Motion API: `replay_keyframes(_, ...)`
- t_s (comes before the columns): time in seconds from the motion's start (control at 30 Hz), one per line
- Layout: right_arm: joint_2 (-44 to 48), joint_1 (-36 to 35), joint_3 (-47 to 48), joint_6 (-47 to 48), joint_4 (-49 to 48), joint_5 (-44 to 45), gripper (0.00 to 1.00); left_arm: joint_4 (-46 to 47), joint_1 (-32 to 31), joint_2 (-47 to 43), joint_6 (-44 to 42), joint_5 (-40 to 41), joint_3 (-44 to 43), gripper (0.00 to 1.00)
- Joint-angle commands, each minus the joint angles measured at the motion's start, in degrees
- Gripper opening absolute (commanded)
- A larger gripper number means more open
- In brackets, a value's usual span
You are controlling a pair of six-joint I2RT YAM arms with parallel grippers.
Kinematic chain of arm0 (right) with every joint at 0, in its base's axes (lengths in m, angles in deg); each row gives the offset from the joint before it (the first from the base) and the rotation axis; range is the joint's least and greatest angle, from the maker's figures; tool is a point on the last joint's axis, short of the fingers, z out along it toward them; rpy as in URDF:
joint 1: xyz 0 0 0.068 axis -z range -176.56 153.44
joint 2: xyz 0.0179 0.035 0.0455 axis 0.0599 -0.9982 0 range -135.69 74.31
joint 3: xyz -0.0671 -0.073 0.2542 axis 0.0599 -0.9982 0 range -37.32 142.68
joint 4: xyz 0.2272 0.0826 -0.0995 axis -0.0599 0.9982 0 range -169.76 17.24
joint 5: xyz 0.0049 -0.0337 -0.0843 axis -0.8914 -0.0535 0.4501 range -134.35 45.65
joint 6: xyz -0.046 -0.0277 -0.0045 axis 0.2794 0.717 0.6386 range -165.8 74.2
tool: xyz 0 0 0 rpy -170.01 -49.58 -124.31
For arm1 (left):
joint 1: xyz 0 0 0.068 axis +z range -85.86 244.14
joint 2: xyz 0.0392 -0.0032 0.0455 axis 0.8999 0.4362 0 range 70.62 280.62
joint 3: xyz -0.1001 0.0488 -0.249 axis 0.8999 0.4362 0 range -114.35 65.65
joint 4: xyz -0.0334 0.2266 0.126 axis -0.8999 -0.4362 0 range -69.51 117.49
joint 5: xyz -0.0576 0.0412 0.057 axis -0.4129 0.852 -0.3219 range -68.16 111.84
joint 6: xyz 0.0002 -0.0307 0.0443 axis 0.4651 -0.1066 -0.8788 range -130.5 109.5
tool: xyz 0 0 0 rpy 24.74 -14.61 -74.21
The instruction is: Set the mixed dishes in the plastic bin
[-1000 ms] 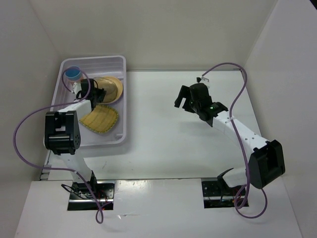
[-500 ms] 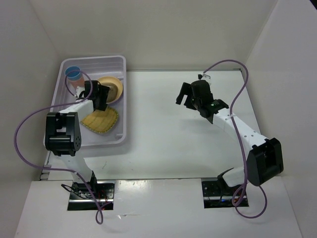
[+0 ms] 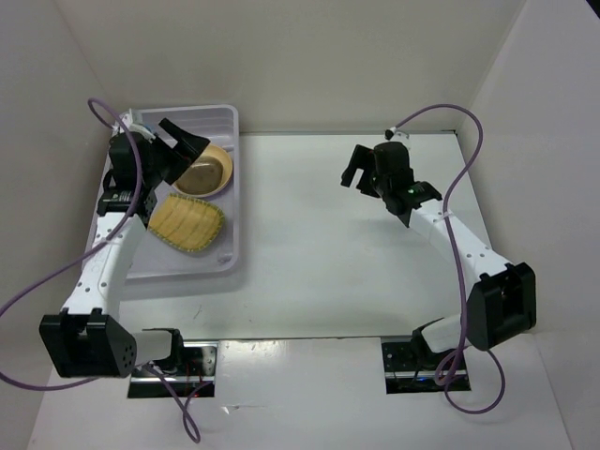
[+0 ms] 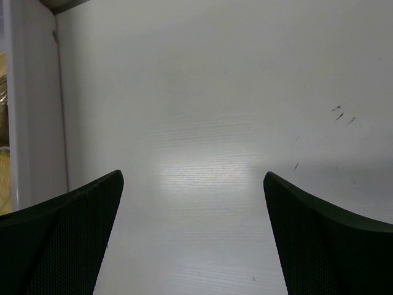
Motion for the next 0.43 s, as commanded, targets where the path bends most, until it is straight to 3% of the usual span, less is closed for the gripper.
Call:
replay_keyframes(0.0, 1.04, 0.84, 3.13, 1.63, -1.78, -0.77, 0.99, -5.62, -0.2, -2.55, -14.42, -9.09, 1.86, 0.99)
replay_keyframes(0.27, 5.07, 1.99, 0.94, 1.63, -2.83, -3.75, 0.99, -7.22, -0.2, -15.39, -20.4, -6.2, 8.11, 0.99)
replay_keyframes(0.4, 6.3, 2.51, -0.99, 1.63, -2.84, -4.81, 0.99, -10.21, -0.2, -16.63, -21.55, -4.96, 8.64, 0.99)
